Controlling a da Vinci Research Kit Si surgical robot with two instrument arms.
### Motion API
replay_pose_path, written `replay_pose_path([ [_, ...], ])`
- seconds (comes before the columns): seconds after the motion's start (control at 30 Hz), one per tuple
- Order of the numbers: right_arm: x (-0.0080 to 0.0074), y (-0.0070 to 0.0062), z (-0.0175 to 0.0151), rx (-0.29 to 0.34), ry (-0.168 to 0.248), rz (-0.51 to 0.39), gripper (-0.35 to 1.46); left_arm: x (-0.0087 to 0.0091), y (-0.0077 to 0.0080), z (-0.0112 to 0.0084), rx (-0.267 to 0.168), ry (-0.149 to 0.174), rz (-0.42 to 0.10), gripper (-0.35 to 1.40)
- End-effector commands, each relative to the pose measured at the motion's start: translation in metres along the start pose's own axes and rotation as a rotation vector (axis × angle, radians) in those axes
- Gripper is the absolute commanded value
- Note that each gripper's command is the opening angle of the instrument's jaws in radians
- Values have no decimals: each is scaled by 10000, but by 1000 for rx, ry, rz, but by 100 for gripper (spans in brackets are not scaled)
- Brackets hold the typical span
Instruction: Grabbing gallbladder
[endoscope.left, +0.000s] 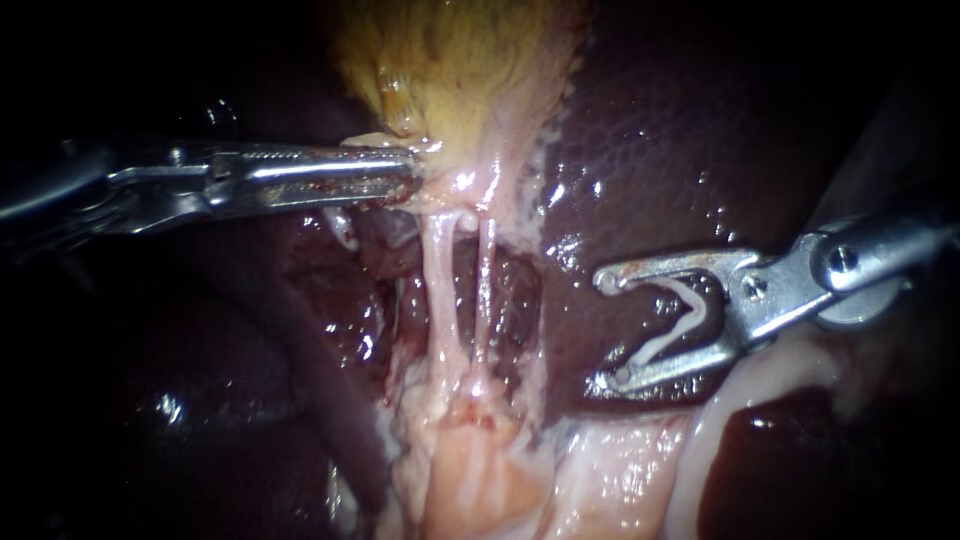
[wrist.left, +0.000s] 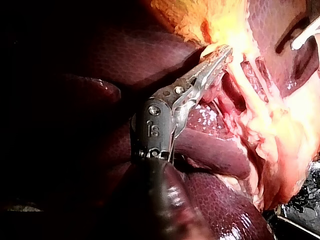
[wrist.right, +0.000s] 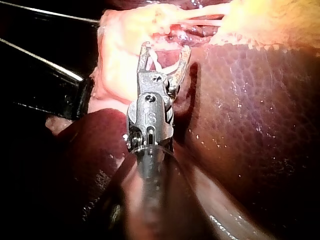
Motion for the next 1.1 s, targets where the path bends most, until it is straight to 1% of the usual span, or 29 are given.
replay_pose_path([
  [0.03,0,0,0,0,0,0,48,0,1,0,0,1,0,-35],
  [0.2,0,0,0,0,0,0,48,1,7,-1,7,2,-1,-33],
  [0.27,0,0,-1,0,0,0,48,1,14,-3,10,2,11,-10],
  [0.3,0,0,-1,0,0,0,48,2,20,-6,9,2,22,2],
  [0.37,0,0,-1,0,0,0,48,4,29,-9,10,1,32,15],
  [0.4,0,0,-1,1,0,0,48,6,36,-11,9,0,54,26],
  [0.43,0,0,-1,0,0,0,48,8,40,-13,9,2,76,44],
  [0.47,0,0,-1,0,0,0,48,12,46,-16,7,4,97,56],
  [0.53,0,0,-1,0,0,0,48,17,51,-19,6,9,106,62],
  [0.6,-1,0,-1,1,0,0,48,26,55,-25,3,13,124,69],
  [0.67,-1,0,-1,0,0,0,48,33,54,-29,-1,17,137,72],
  [0.73,-1,0,-1,0,0,0,48,41,50,-35,-7,29,149,74],
  [0.83,-1,0,-1,1,0,0,48,49,41,-40,4,35,167,78],
  [0.97,-1,0,-1,1,0,-6,48,50,28,-40,13,35,171,78],
  [1.1,-1,0,-1,1,0,-6,48,44,10,-33,14,35,173,74],
])
